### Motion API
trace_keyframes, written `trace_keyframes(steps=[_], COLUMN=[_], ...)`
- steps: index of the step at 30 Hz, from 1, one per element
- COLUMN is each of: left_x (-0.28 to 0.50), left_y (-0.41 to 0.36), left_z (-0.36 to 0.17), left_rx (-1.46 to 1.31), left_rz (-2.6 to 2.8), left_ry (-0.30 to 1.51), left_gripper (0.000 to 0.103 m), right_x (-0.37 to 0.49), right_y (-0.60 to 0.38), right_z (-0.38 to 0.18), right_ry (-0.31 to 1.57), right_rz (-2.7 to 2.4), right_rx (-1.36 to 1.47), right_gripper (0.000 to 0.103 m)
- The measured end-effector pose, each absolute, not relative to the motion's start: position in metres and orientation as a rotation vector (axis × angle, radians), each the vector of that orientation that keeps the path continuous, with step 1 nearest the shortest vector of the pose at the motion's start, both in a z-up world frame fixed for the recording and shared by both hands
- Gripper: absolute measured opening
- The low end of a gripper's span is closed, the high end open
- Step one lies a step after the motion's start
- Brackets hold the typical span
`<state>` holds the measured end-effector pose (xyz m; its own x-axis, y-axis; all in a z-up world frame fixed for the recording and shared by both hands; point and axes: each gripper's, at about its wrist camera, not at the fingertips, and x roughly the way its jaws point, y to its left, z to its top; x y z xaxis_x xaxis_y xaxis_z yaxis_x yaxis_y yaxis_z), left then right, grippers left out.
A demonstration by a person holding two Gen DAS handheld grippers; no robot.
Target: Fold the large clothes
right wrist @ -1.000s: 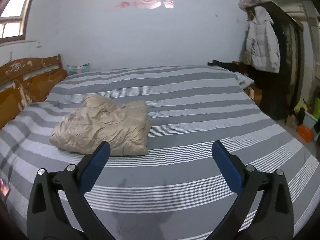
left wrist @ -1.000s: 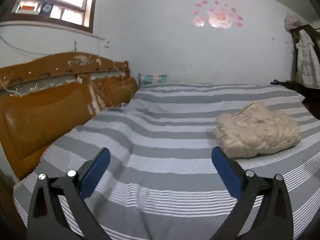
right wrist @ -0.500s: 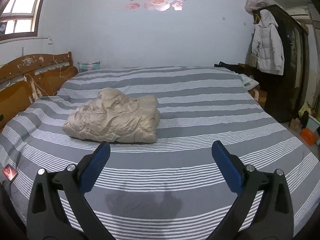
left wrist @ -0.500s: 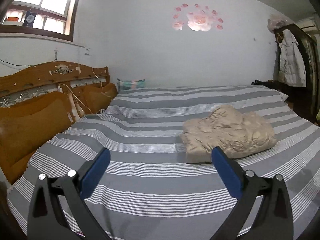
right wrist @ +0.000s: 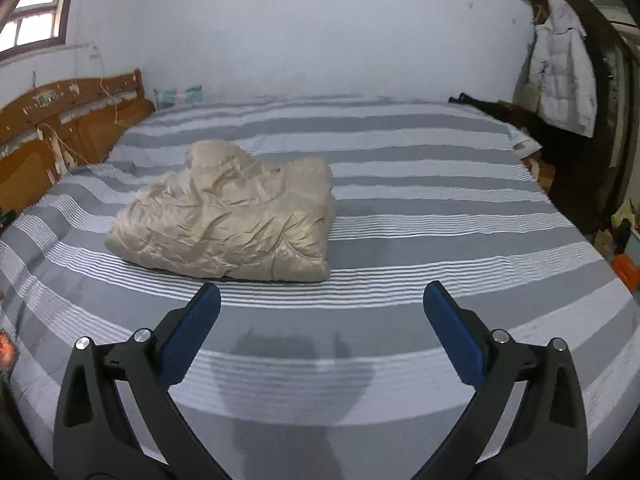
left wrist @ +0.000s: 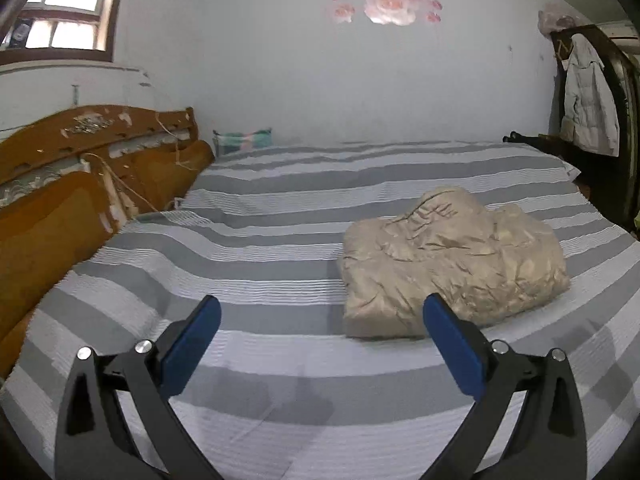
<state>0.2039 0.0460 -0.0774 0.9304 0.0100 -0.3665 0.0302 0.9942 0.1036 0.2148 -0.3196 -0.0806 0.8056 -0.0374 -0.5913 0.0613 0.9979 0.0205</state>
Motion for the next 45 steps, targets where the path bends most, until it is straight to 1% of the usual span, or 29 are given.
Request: trace_keyframes(steps=[5, 9, 16, 17, 18, 19, 20, 21, 22, 23, 24, 26, 28, 30, 31, 32, 33, 34, 35, 36, 37, 38, 39, 42, 45], left_x=[0.291, 0.362, 0.428, 0.435, 0.441, 0.445, 0.449, 0.452, 0.449, 0.446, 0.441, 0.423, 0.396, 0.367, 0.351, 0.337, 0.328, 0.316, 0.305, 0.291, 0.280, 0.260, 0.248, 0.194, 0.135], left_y=[0.025, 0.016, 0.008, 0.007, 0.006, 0.005, 0.003, -0.007, -0.017, -0.024, -0.027, -0.036, -0.048, -0.057, -0.060, -0.066, -0.071, -0.075, -0.079, -0.080, -0.078, -0.072, -0.068, -0.050, -0.043], left_z=[-0.104, -0.140, -0.196, -0.201, -0.204, -0.208, -0.211, -0.213, -0.210, -0.206, -0.201, -0.187, -0.173, -0.164, -0.162, -0.164, -0.166, -0.170, -0.173, -0.173, -0.168, -0.156, -0.145, -0.093, -0.031], left_rx=[0.076, 0.043, 0.006, -0.007, -0.021, -0.035, -0.036, 0.003, 0.029, 0.035, 0.023, 0.007, 0.012, 0.001, -0.023, -0.028, -0.017, 0.000, 0.008, 0.005, -0.013, -0.048, -0.059, -0.135, -0.148], left_rz=[-0.015, -0.009, -0.016, -0.022, -0.033, -0.047, -0.065, -0.088, -0.087, -0.101, -0.119, -0.176, -0.223, -0.236, -0.238, -0.235, -0.215, -0.190, -0.175, -0.153, -0.138, -0.123, -0.112, -0.054, -0.003], left_ry=[0.438, 0.535, 0.652, 0.662, 0.675, 0.688, 0.698, 0.723, 0.718, 0.719, 0.722, 0.723, 0.710, 0.708, 0.709, 0.728, 0.731, 0.725, 0.714, 0.700, 0.681, 0.646, 0.627, 0.581, 0.530], left_gripper=[0.101, 0.101, 0.101, 0.102, 0.101, 0.093, 0.077, 0.054, 0.042, 0.035, 0.031, 0.025, 0.024, 0.024, 0.025, 0.030, 0.034, 0.042, 0.053, 0.061, 0.075, 0.082, 0.089, 0.090, 0.095], right_x=[0.307, 0.369, 0.435, 0.440, 0.445, 0.447, 0.448, 0.448, 0.447, 0.445, 0.440, 0.426, 0.400, 0.365, 0.353, 0.335, 0.321, 0.310, 0.300, 0.281, 0.264, 0.251, 0.232, 0.187, 0.145], right_y=[-0.325, -0.330, -0.314, -0.314, -0.314, -0.312, -0.311, -0.313, -0.316, -0.319, -0.323, -0.334, -0.347, -0.359, -0.362, -0.367, -0.373, -0.378, -0.381, -0.384, -0.384, -0.383, -0.378, -0.356, -0.334], right_z=[-0.130, -0.173, -0.223, -0.227, -0.231, -0.231, -0.227, -0.223, -0.217, -0.209, -0.199, -0.181, -0.160, -0.143, -0.140, -0.140, -0.142, -0.145, -0.148, -0.145, -0.136, -0.128, -0.115, -0.082, -0.044], right_ry=[0.711, 0.771, 0.835, 0.853, 0.872, 0.869, 0.869, 0.867, 0.860, 0.848, 0.829, 0.800, 0.774, 0.780, 0.784, 0.800, 0.808, 0.818, 0.826, 0.804, 0.765, 0.738, 0.712, 0.679, 0.661], right_rz=[-0.066, -0.058, 0.021, 0.044, 0.073, 0.070, 0.084, 0.091, 0.091, 0.087, 0.083, 0.067, 0.052, 0.043, 0.035, 0.012, 0.001, -0.014, -0.043, -0.118, -0.151, -0.158, -0.169, -0.165, -0.173], right_rx=[0.092, 0.154, 0.174, 0.187, 0.206, 0.189, 0.176, 0.189, 0.202, 0.206, 0.202, 0.198, 0.163, 0.113, 0.086, 0.046, 0.036, 0.027, 0.015, 0.003, 0.016, 0.039, 0.067, 0.119, 0.135], right_gripper=[0.100, 0.100, 0.100, 0.085, 0.075, 0.062, 0.046, 0.039, 0.029, 0.021, 0.017, 0.016, 0.016, 0.016, 0.018, 0.026, 0.030, 0.042, 0.065, 0.079, 0.095, 0.100, 0.100, 0.100, 0.100])
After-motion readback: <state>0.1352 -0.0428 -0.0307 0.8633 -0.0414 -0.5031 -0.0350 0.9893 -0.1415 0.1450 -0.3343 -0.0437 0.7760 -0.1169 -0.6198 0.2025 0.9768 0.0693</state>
